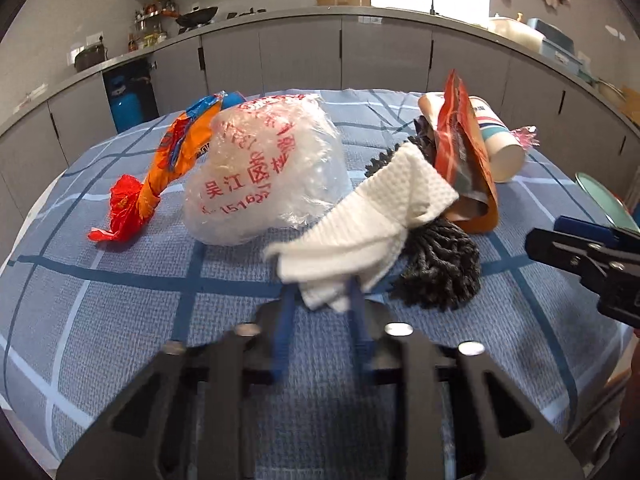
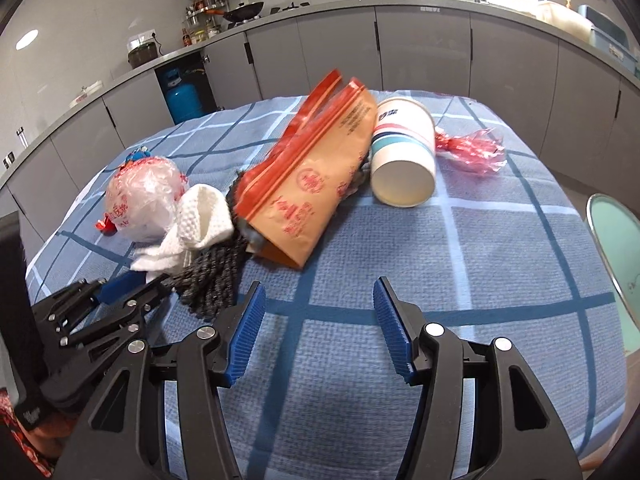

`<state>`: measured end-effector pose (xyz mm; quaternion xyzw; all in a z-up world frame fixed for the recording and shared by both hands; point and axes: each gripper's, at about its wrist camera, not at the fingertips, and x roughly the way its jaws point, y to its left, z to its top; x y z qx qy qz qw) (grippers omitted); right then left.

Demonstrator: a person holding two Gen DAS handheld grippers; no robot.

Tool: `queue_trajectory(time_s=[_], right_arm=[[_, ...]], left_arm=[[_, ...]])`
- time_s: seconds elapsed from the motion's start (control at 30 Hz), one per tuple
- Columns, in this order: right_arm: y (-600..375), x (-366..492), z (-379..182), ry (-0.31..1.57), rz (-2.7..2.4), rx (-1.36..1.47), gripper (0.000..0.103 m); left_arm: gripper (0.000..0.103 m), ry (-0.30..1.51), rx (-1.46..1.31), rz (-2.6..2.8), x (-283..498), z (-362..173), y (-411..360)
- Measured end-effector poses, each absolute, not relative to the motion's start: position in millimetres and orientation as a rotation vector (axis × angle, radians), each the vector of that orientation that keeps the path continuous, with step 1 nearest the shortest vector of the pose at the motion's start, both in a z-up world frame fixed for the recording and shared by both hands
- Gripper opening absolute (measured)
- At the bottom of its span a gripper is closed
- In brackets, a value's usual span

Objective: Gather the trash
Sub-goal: 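Move both tools back to the table, left tool toward the white tissue, then grasp the white tissue with left tool while right tool grasps black rope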

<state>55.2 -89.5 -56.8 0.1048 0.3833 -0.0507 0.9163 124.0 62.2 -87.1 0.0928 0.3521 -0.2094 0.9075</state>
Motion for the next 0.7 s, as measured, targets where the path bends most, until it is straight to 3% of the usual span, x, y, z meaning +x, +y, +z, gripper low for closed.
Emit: queue_trajectory(time_s=[0.13, 0.27, 0.33, 0.37, 0.4, 0.47, 0.53, 0.6, 0.63, 0.67, 0.7], right_arm=[[-76.8, 58.8, -60.2, 0.799, -0.082, 0.206, 0.056], [-59.5, 63.7, -62.4, 0.8, -0.046, 0.196, 0.059], [-52.1, 67.1, -63.4, 0.798, -0.025, 0.199, 0.06], [-47.9, 69.9, -64.0, 0.797, -0.017, 0.2, 0.061], [-44.2, 73.1, -64.4, 0.798, -0.013, 0.2, 0.061], [-38.4, 80.8, -65.3, 0.803, -0.003, 0.202, 0.061], [-34.0, 87.4, -66.2, 0.806, 0.014, 0.21, 0.059], [-30.4, 94.0, -68.8, 0.816, 0.041, 0.209, 0.044], [-29.9, 96.5, -70.4, 0.827, 0.05, 0.211, 0.021], [-30.8, 99.1, -72.6, 0.839, 0.066, 0.216, 0.012], [-31.7, 98.4, -73.0, 0.837, 0.084, 0.221, 0.011]], left_arm=[[0.004, 0.729, 0.147, -0.355, 116.0, -88.5, 79.2], [0.004, 0.733, 0.067, -0.26, 117.2, -87.4, 105.0], [0.009, 0.731, 0.054, -0.247, 118.7, -86.2, 111.2], [0.024, 0.733, 0.059, -0.234, 119.7, -85.6, 113.1], [0.047, 0.727, 0.052, -0.234, 119.2, -84.6, 115.5], [0.059, 0.703, 0.046, -0.231, 117.6, -81.4, 119.5], [0.059, 0.695, 0.068, -0.229, 117.1, -80.4, 117.7], [0.059, 0.694, 0.073, -0.233, 116.1, -80.8, 117.6], [0.059, 0.698, 0.073, -0.236, 116.9, -81.5, 117.6], [0.059, 0.703, 0.072, -0.24, 118.7, -80.9, 115.9], [0.059, 0.706, 0.069, -0.247, 118.9, -81.2, 115.8]])
